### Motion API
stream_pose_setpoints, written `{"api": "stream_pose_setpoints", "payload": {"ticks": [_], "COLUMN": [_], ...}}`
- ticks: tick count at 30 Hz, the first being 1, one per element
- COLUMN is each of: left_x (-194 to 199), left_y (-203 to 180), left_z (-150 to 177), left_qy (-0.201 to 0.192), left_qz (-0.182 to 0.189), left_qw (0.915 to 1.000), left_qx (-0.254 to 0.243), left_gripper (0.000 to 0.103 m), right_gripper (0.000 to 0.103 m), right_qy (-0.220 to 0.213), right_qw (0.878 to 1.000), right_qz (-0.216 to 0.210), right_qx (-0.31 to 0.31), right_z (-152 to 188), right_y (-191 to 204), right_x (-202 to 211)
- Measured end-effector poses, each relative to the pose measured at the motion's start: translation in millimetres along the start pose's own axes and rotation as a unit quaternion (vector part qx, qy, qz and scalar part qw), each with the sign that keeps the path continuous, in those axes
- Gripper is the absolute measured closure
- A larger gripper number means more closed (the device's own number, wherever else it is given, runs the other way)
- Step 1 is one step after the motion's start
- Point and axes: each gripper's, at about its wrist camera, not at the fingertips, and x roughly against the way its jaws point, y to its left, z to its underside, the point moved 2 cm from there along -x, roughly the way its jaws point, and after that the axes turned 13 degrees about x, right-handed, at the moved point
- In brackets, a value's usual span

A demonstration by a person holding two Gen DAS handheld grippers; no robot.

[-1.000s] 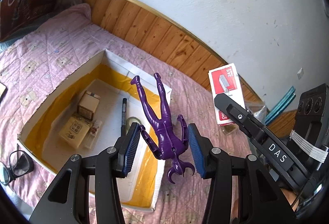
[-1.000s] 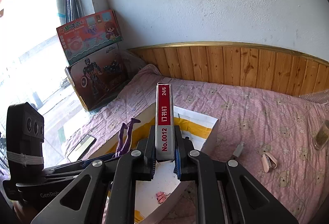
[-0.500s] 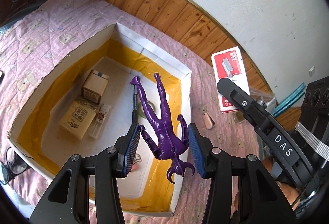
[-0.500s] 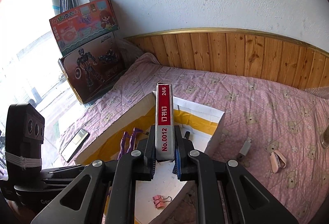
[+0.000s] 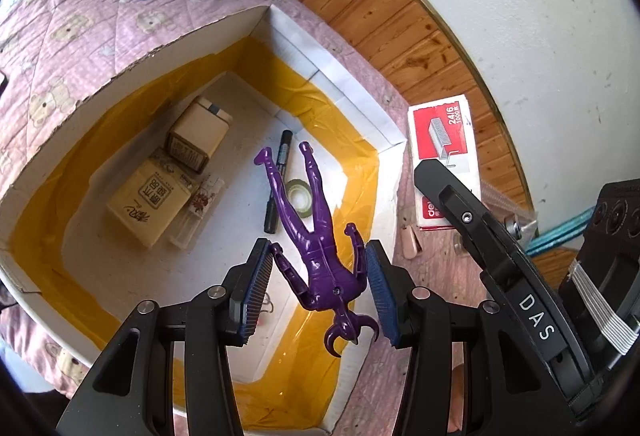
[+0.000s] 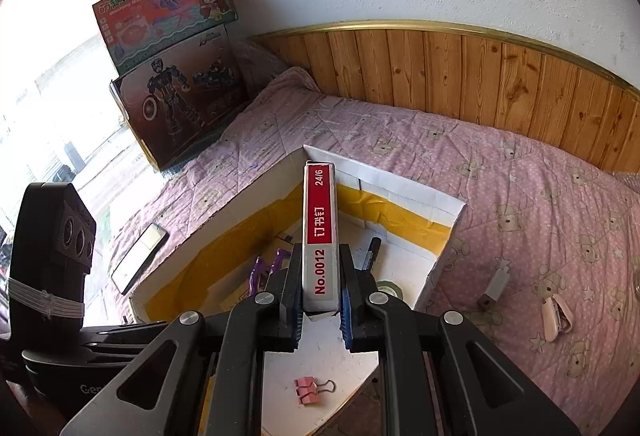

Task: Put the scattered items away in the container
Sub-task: 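Carry the purple figure with the left tool while the right tool carries the staple box to the box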

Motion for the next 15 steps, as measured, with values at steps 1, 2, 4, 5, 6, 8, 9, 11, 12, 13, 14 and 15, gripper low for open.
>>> {"api": "stream_pose_setpoints", "payload": {"ticks": [1,2,4,5,6,8,9,11,12,13,14,15], "left_x": [-1.0,-1.8,-3.4,-4.0,-4.3,-5.1,-5.6,-6.5,-7.4,-8.3,-9.7,-11.4], "left_y": [2.0,3.6,6.4,8.3,9.9,13.8,15.1,16.5,17.0,17.7,18.5,19.3], "left_z": [-1.5,-2.8,-4.9,-5.9,-6.7,-8.4,-9.0,-10.1,-10.4,-10.6,-10.4,-10.1], "left_qy": [0.001,0.002,0.006,0.007,0.009,0.011,0.011,0.012,0.014,0.016,0.018,0.02], "left_qz": [0.0,0.0,0.003,0.005,0.006,0.011,0.013,0.016,0.018,0.019,0.02,0.021], "left_qw": [1.0,0.9998,0.9994,0.9991,0.9987,0.9975,0.9969,0.9958,0.9952,0.9945,0.9937,0.9929], "left_qx": [0.009,0.017,0.033,0.042,0.05,0.07,0.077,0.089,0.095,0.101,0.109,0.115], "left_gripper": [0.053,0.053,0.053,0.053,0.053,0.053,0.053,0.053,0.053,0.053,0.053,0.053], "right_gripper": [0.087,0.087,0.087,0.087,0.087,0.087,0.087,0.087,0.087,0.087,0.087,0.087], "right_qy": [0.004,0.009,0.018,0.023,0.028,0.036,0.04,0.051,0.056,0.064,0.069,0.075], "right_qw": [1.0,1.0,1.0,0.999,0.999,0.998,0.998,0.998,0.997,0.997,0.996,0.995], "right_qz": [0.001,0.002,0.007,0.01,0.011,0.01,0.009,0.003,0.001,-0.003,-0.005,-0.006], "right_qx": [0.004,0.01,0.023,0.029,0.034,0.042,0.043,0.047,0.049,0.052,0.055,0.059], "right_z": [-1.9,-4.5,-10.2,-13.5,-17.0,-23.4,-26.6,-31.8,-34.2,-36.2,-38.3,-40.2], "right_y": [0.2,0.8,1.8,1.7,1.5,0.6,0.1,0.0,0.4,1.4,2.5,4.0], "right_x": [-2.1,-4.5,-9.1,-11.8,-14.7,-20.4,-23.6,-30.9,-35.2,-39.4,-43.6,-47.9]}}
